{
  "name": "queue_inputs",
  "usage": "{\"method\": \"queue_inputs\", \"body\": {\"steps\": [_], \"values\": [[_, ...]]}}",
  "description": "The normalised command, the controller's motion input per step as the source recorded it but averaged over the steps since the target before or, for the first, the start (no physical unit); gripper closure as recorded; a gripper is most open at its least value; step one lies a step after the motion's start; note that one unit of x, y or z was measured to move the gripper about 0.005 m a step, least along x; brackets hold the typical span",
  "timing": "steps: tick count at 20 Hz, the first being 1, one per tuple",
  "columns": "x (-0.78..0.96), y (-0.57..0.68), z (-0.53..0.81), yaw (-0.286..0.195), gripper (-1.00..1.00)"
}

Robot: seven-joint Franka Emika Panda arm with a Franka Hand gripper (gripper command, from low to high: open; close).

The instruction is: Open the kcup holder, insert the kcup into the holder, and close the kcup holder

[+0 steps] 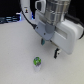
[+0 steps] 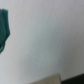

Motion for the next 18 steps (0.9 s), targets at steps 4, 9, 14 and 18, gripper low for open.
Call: {"method": "queue_inputs", "body": {"steps": [4, 9, 14, 18], "values": [[0.37, -0.43, 0.01, -0.257, -1.00], [0.46, -0.27, -0.03, -0.260, -1.00], [0.47, -0.17, -0.17, -0.180, -1.00], [0.36, -0.21, -0.19, -0.159, -1.00]]}}
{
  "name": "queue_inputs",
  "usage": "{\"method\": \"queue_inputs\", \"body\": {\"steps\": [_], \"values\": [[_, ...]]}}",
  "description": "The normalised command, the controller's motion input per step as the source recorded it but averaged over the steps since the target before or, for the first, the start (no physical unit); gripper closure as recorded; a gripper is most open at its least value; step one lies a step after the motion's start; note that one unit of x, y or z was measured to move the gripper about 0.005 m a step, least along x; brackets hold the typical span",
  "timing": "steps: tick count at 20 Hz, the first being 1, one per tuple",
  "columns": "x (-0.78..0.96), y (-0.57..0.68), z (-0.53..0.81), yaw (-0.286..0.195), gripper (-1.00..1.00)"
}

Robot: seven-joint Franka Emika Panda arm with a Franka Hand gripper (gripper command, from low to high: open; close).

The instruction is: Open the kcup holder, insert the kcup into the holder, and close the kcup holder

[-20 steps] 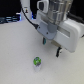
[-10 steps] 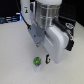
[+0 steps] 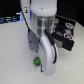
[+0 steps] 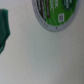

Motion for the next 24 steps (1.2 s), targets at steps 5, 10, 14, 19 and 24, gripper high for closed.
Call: {"method": "queue_inputs", "body": {"steps": [5, 10, 14, 19, 24], "values": [[0.11, -0.23, -0.10, -0.076, -1.00], [-0.10, -0.25, -0.04, -0.025, -1.00], [-0.08, -0.16, -0.01, -0.022, -1.00], [0.06, -0.03, 0.02, -0.027, -1.00], [0.01, 0.04, -0.02, -0.001, 1.00]]}}
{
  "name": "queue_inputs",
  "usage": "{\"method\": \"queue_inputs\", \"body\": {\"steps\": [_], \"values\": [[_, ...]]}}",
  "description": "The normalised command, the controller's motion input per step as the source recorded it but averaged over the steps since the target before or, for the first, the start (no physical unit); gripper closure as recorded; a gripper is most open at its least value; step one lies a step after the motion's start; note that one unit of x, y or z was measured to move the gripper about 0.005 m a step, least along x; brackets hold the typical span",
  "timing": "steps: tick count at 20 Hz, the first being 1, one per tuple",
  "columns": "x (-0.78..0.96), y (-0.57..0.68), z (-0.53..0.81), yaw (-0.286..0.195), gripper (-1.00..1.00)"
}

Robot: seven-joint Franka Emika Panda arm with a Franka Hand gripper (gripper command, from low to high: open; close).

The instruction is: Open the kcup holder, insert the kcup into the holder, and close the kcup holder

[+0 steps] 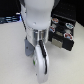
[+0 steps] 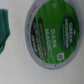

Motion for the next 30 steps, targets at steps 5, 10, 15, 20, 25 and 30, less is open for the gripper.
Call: {"method": "queue_inputs", "body": {"steps": [5, 10, 15, 20, 25, 30], "values": [[0.00, 0.07, -0.01, 0.000, 1.00], [0.00, 0.07, -0.03, 0.005, 1.00], [0.02, 0.06, 0.02, 0.000, 1.00], [0.04, 0.24, 0.50, -0.015, 1.00], [0.01, 0.42, 0.81, 0.028, 1.00], [0.00, 0.48, 0.77, 0.089, 1.00]]}}
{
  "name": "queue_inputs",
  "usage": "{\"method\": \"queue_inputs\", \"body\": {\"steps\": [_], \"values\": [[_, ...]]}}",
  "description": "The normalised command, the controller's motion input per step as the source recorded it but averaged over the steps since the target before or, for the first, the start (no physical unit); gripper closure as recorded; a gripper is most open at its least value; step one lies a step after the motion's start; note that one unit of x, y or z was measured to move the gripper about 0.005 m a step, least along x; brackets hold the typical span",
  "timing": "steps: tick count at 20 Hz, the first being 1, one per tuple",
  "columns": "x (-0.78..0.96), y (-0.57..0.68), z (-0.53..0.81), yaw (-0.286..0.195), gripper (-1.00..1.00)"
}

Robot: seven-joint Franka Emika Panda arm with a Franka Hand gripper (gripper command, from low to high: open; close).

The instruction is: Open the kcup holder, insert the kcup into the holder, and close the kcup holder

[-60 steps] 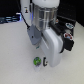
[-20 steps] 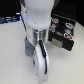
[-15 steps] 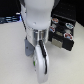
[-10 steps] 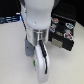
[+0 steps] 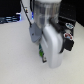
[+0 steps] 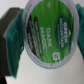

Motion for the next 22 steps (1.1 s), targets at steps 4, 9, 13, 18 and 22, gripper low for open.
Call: {"method": "queue_inputs", "body": {"steps": [4, 9, 13, 18, 22], "values": [[-0.01, 0.47, 0.71, 0.117, 1.00], [-0.06, 0.46, 0.58, 0.119, 1.00], [-0.19, 0.42, 0.45, 0.130, 1.00], [-0.26, 0.45, 0.41, 0.160, 1.00], [-0.31, 0.40, 0.31, 0.140, 1.00]]}}
